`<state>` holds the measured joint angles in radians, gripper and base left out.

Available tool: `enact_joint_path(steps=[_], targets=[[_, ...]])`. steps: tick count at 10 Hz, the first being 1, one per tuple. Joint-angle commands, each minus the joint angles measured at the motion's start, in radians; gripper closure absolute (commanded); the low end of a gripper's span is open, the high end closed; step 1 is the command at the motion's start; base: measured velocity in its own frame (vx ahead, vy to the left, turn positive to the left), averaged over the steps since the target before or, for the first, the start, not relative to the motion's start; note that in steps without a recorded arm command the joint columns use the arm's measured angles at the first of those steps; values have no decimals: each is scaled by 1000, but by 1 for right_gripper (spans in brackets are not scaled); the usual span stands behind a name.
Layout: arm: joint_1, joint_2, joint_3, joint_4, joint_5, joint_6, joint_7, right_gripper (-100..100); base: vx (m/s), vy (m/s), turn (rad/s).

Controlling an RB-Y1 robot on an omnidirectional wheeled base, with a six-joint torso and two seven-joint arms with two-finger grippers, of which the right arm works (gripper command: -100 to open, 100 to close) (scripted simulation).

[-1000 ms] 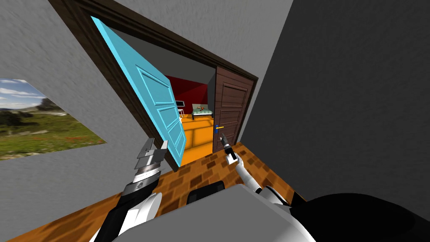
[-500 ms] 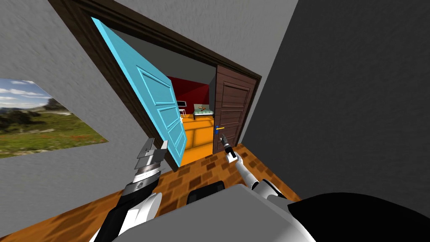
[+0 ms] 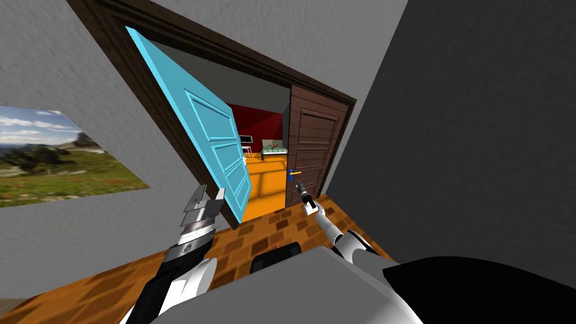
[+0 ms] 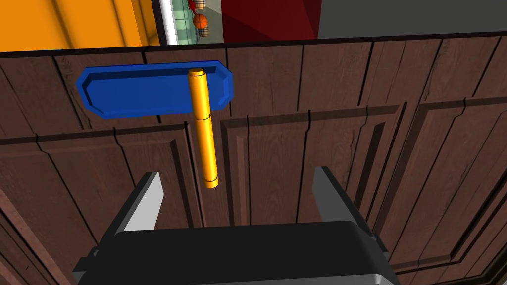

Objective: Push the door open

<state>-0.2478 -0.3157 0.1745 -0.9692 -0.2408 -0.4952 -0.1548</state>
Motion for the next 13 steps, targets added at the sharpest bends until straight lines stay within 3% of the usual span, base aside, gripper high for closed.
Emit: enact_joint_path(steps=[1,5,9,10,13], targets=[[-23,-10,6,43,-10,5,-4,-100,72,-105,74],[-84,-34,19,147,-32,9,-16,-100,54,-82,76],[-123,-49,28,215,-46,12,-24,-100,31,-56,47],[-112,-47,26,197,-44,14,-21,-100,14,-26,10],[-116,-43,17,207,-44,12,-17,-100,164,-3,27]])
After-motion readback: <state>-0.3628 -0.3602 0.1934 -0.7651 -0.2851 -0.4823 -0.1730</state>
